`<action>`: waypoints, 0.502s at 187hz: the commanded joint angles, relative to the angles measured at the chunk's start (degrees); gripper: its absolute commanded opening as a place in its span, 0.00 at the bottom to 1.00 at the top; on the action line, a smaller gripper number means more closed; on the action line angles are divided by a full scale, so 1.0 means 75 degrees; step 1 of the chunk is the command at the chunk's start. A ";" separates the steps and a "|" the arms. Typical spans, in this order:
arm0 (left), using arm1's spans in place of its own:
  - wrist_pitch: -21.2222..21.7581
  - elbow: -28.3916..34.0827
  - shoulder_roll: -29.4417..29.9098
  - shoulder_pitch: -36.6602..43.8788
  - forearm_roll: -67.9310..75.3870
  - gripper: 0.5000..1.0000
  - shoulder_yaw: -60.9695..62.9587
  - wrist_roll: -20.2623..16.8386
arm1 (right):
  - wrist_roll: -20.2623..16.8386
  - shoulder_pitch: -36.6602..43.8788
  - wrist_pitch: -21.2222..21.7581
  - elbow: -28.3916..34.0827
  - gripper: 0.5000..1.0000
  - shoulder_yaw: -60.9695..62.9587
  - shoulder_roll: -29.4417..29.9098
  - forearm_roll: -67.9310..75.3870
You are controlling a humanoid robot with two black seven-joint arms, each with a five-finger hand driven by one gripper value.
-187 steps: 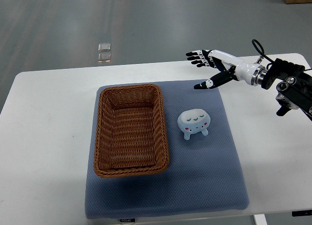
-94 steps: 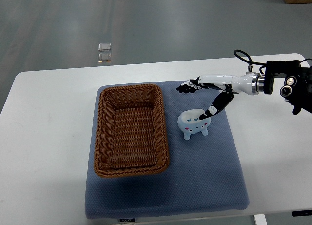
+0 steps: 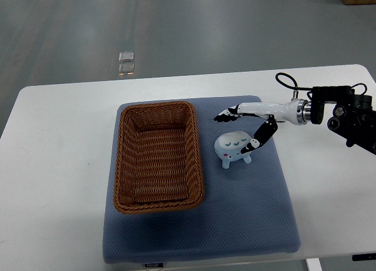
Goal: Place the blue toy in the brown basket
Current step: 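Close the right hand fingers around the pale blue toy and lift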
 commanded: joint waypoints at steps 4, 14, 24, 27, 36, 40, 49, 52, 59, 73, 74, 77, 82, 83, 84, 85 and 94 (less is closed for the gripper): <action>0.0000 -0.0008 0.0000 0.0056 0.0001 1.00 0.0000 -0.0012 | -0.0003 -0.0053 -0.0025 -0.0008 0.83 -0.0123 0.0028 -0.0019; 0.0011 -0.0008 0.0000 0.0056 0.0001 1.00 0.0000 -0.0012 | -0.0003 -0.0099 -0.0025 -0.0008 0.82 -0.0147 0.0075 -0.0030; 0.0011 0.0003 0.0000 0.0067 0.0001 1.00 0.0000 -0.0012 | -0.0003 -0.0123 -0.0048 -0.0020 0.81 -0.0170 0.0098 -0.0136; 0.0012 0.0003 0.0000 0.0067 0.0001 1.00 0.0000 -0.0012 | -0.0003 -0.0123 -0.0072 -0.0020 0.81 -0.0170 0.0098 -0.0159; 0.0012 0.0015 0.0000 0.0067 0.0001 1.00 0.0000 -0.0012 | -0.0003 -0.0181 -0.0153 -0.0008 0.81 -0.0170 0.0121 -0.0288; 0.0012 0.0015 0.0000 0.0067 0.0001 1.00 0.0000 -0.0012 | -0.0003 -0.0205 -0.0165 -0.0008 0.80 -0.0170 0.0133 -0.0300; 0.0012 0.0027 0.0000 0.0067 0.0001 1.00 0.0000 -0.0012 | -0.0003 -0.0263 -0.0259 -0.0020 0.78 -0.0170 0.0157 -0.0323; 0.0012 0.0027 0.0000 0.0067 0.0001 1.00 0.0000 -0.0012 | -0.0003 -0.0275 -0.0282 -0.0020 0.77 -0.0170 0.0157 -0.0323; 0.0012 0.0027 0.0000 0.0079 0.0001 1.00 0.0000 -0.0012 | -0.0003 -0.0287 -0.0353 -0.0020 0.72 -0.0182 0.0180 -0.0323; 0.0023 0.0038 0.0000 0.0079 0.0001 1.00 0.0000 -0.0012 | -0.0003 -0.0299 -0.0411 -0.0067 0.62 -0.0193 0.0227 -0.0335; 0.0023 0.0038 0.0000 0.0079 0.0001 1.00 0.0000 -0.0012 | -0.0003 -0.0299 -0.0411 -0.0078 0.60 -0.0205 0.0227 -0.0335; 0.0012 0.0038 0.0000 0.0079 0.0001 1.00 0.0000 -0.0012 | -0.0003 -0.0299 -0.0411 -0.0090 0.58 -0.0205 0.0239 -0.0335; 0.0012 0.0038 0.0000 0.0079 0.0001 1.00 0.0000 -0.0012 | -0.0003 -0.0310 -0.0423 -0.0102 0.49 -0.0205 0.0239 -0.0335; 0.0012 0.0038 0.0000 0.0079 0.0001 1.00 0.0000 -0.0012 | -0.0003 -0.0310 -0.0423 -0.0102 0.49 -0.0205 0.0239 -0.0335; 0.0012 0.0038 0.0000 0.0079 0.0001 1.00 0.0000 -0.0012 | -0.0003 -0.0299 -0.0435 -0.0114 0.45 -0.0205 0.0239 -0.0335; 0.0012 0.0038 0.0000 0.0079 0.0001 1.00 0.0000 -0.0012 | -0.0003 -0.0299 -0.0435 -0.0114 0.45 -0.0205 0.0239 -0.0335; 0.0012 0.0038 0.0000 0.0079 0.0001 1.00 0.0000 -0.0012 | -0.0003 -0.0299 -0.0482 -0.0149 0.31 -0.0205 0.0239 -0.0335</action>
